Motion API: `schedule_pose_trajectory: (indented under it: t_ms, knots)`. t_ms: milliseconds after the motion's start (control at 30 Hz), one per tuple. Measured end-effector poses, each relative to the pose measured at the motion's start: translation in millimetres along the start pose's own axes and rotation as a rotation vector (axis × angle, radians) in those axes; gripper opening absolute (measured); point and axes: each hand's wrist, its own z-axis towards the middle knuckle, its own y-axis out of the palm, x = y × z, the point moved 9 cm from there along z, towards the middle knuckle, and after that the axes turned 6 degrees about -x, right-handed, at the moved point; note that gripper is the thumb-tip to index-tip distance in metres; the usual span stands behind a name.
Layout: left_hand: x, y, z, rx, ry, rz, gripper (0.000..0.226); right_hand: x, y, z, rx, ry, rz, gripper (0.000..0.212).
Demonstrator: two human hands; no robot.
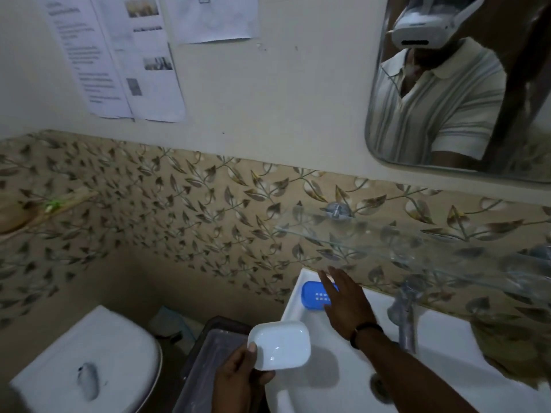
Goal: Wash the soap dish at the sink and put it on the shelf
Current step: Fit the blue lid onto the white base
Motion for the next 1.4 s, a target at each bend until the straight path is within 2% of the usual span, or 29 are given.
schedule_pose_trajectory:
  t_ms: [67,133,267,333,433,500,567,633,733,800,967,1200,1300,1400]
  knots:
    - [5.6,-2.3,-6.7,-0.021,-0.018,-0.023,0.021,12.6,36.0,6.1,-0.183,0.061,-0.118,0.071]
    - [9.2,-3.1,-11.1,-0.076,-0.020,-0.030,0.022,18.0,58.9,5.9,-0.250,0.089,-0.224,0.060]
    - [5.3,-11.6,-3.0,-0.105,-0.042,0.021,0.018,18.0,66.3,1.1,-0.158,0.101,-0.325,0.053]
    - [0.5,-12.8,1.9,-0.078,-0.072,-0.038,0.016,9.5,40.1,-2.7,-0.015,0.084,-0.276,0.048]
    - [-2.5,-12.3,14.2,-0.033,-0.020,-0.045,0.009,-4.5,-18.7,-18.5,0.325,0.015,-0.040,0.040]
    - [-5.9,-7.8,22.0,-0.042,-0.010,-0.055,0.010,-10.9,-53.0,-32.7,0.440,-0.074,0.285,0.033]
    - [-3.8,2.6,27.1,-0.088,-0.001,-0.043,0.015,-13.1,-73.0,-43.8,0.392,-0.113,0.622,0.034]
    - [-0.6,16.7,29.5,-0.142,0.009,-0.037,0.017,-23.8,-83.9,-52.4,0.235,-0.166,0.770,0.033]
    - [-0.4,47.0,24.4,-0.267,-0.004,-0.011,0.018,-36.5,-77.5,-68.0,-0.044,-0.172,0.730,0.030]
    - [-0.7,67.2,17.6,-0.349,-0.007,0.011,0.020,-33.5,-73.5,-77.9,-0.088,-0.116,0.647,0.029]
    - [-7.0,97.5,3.4,-0.477,-0.029,0.025,0.026,-19.9,-88.1,-101.5,0.099,0.002,0.552,0.026]
    - [-15.2,127.8,-17.8,-0.622,-0.050,0.060,0.029,-7.1,-120.7,-137.9,0.504,0.131,0.461,0.021]
    - [-15.1,132.7,-24.4,-0.655,-0.053,0.057,0.037,-4.1,-122.2,-147.4,0.564,0.177,0.425,0.018]
    - [-15.7,136.7,-29.3,-0.705,-0.041,0.069,0.044,-1.6,-120.6,-148.7,0.527,0.152,0.450,0.013]
